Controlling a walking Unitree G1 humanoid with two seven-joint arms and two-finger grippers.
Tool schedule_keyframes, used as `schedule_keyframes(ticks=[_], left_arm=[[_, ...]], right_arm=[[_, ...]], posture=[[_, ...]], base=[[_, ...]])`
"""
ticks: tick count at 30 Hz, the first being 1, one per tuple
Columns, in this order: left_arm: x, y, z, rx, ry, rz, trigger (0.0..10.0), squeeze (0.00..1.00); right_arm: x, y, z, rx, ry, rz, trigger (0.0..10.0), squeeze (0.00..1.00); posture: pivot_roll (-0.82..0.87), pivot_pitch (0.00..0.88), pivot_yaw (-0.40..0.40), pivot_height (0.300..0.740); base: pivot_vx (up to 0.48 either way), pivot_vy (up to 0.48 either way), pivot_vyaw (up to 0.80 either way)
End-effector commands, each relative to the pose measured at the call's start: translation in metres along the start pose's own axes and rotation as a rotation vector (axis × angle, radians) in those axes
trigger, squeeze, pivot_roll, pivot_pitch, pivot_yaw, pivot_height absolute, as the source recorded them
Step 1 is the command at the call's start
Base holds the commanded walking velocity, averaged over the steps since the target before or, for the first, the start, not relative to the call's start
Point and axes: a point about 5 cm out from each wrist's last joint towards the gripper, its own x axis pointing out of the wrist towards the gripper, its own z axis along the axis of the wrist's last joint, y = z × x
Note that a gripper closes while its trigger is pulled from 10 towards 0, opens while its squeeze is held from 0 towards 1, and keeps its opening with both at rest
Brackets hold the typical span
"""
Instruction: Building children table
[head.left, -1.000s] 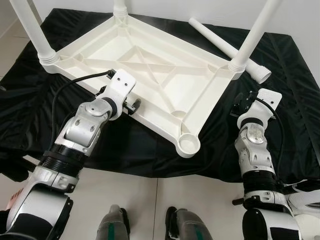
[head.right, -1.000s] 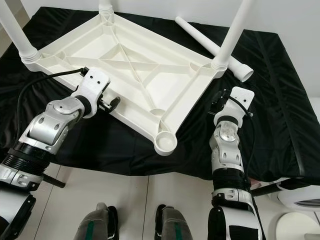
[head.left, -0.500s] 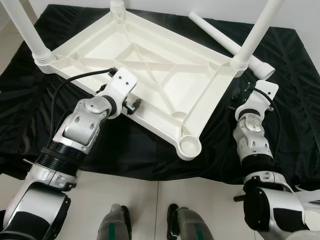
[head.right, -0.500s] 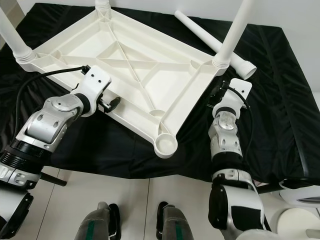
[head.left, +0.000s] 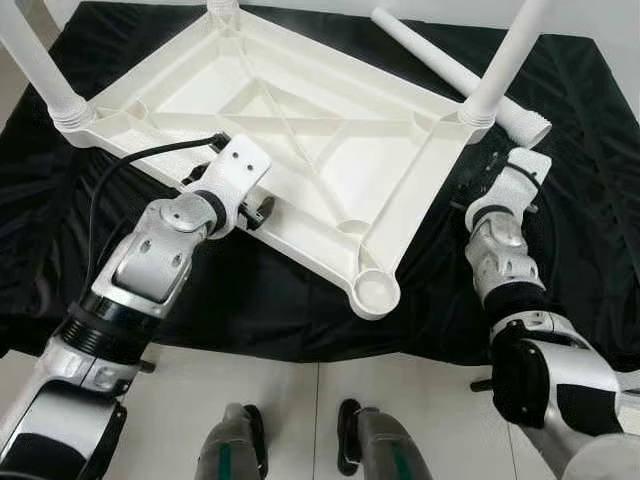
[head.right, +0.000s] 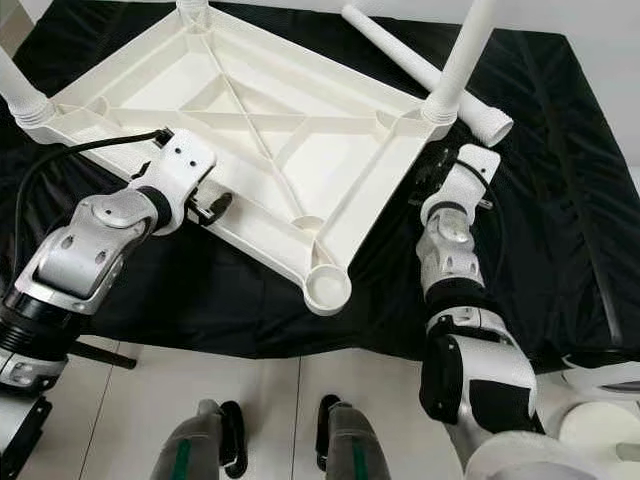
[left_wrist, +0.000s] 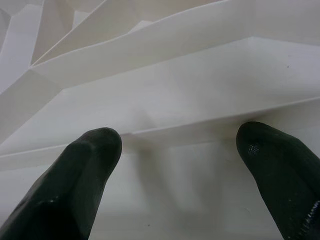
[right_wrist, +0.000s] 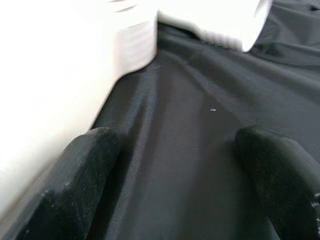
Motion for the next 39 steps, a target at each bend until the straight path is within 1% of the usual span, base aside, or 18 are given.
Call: schedule_keyframes(ticks=[1,4,6,9,11,16,19,22,25,27,29,30,31,32,36,38,39], left_arm=[[0.002,-0.020,-0.036,-0.043,0.170,-0.116,10.0,0.00],[-0.004,-0.037,-0.031,-0.044,0.151,-0.181,10.0,0.00],[-0.006,-0.043,-0.028,-0.041,0.146,-0.204,10.0,0.00],[-0.007,-0.046,-0.027,-0.044,0.143,-0.214,10.0,0.00],[-0.009,-0.051,-0.021,-0.045,0.126,-0.235,10.0,0.00],[-0.012,-0.055,-0.012,-0.049,0.103,-0.252,10.0,0.00],[-0.015,-0.060,0.000,-0.059,0.066,-0.278,10.0,0.00],[-0.019,-0.064,0.008,-0.067,0.046,-0.295,10.0,0.00],[-0.020,-0.066,0.010,-0.068,0.043,-0.300,10.0,0.00],[-0.020,-0.065,0.009,-0.071,0.049,-0.301,10.0,0.00],[-0.020,-0.065,0.009,-0.071,0.049,-0.301,10.0,0.00],[-0.021,-0.065,0.008,-0.073,0.051,-0.302,10.0,0.00],[-0.022,-0.064,0.007,-0.071,0.057,-0.298,10.0,0.00],[-0.022,-0.064,0.007,-0.071,0.057,-0.298,10.0,0.00],[-0.025,-0.061,0.006,-0.078,0.078,-0.287,10.0,0.00],[-0.025,-0.061,0.006,-0.078,0.078,-0.287,10.0,0.00],[-0.025,-0.062,0.006,-0.077,0.080,-0.287,10.0,0.00]], right_arm=[[-0.001,0.004,-0.005,-0.012,0.019,0.033,10.0,0.00],[0.002,0.009,0.000,-0.016,0.004,0.087,10.0,0.00],[0.003,0.012,0.000,-0.013,0.010,0.114,10.0,0.00],[0.003,0.013,0.000,-0.015,0.010,0.129,10.0,0.00],[0.003,0.019,0.002,-0.019,0.001,0.181,10.0,0.00],[0.002,0.026,0.003,-0.021,-0.003,0.232,10.0,0.00],[0.001,0.035,0.002,-0.034,0.005,0.303,10.0,0.00],[0.001,0.040,0.001,-0.064,0.011,0.335,10.0,0.00],[0.001,0.039,0.000,-0.085,0.014,0.322,10.0,0.00],[0.000,0.039,0.001,-0.162,-0.014,0.295,10.0,0.00],[0.000,0.039,0.001,-0.162,-0.014,0.295,10.0,0.00],[0.000,0.038,0.001,-0.183,-0.022,0.291,10.0,0.00],[-0.001,0.041,0.001,-0.206,-0.035,0.299,10.0,0.00],[-0.001,0.041,0.001,-0.206,-0.035,0.299,10.0,0.00],[-0.003,0.052,0.003,-0.273,-0.073,0.345,10.0,0.00],[-0.003,0.052,0.003,-0.273,-0.073,0.345,10.0,0.00],[-0.004,0.056,0.003,-0.287,-0.078,0.370,10.0,0.00]], posture=[[0.07,0.247,0.011,0.740],[0.07,0.249,0.009,0.740],[0.07,0.249,0.008,0.740],[0.07,0.249,0.008,0.740],[0.07,0.247,0.006,0.740],[0.07,0.247,0.006,0.740],[0.07,0.245,0.007,0.740],[0.07,0.243,0.008,0.740],[0.07,0.243,0.008,0.740],[0.07,0.243,0.008,0.740],[0.07,0.243,0.008,0.740],[0.06,0.243,0.009,0.740],[0.06,0.241,0.010,0.740],[0.06,0.241,0.010,0.740],[0.07,0.240,0.010,0.740],[0.07,0.240,0.010,0.740],[0.07,0.238,0.011,0.740]], base=[[0.000,0.000,0.00],[0.000,0.000,0.00],[0.000,0.000,0.00],[0.000,0.000,0.00],[0.000,0.000,0.00],[0.000,0.000,0.00],[0.000,0.000,0.00],[0.000,0.000,0.00],[0.000,0.000,0.00],[0.000,0.000,0.00],[0.000,0.000,0.00],[0.000,0.000,0.00],[0.000,0.000,0.00],[0.000,0.000,0.00],[0.000,0.000,0.00],[0.000,0.000,0.00],[0.000,0.000,0.00]])
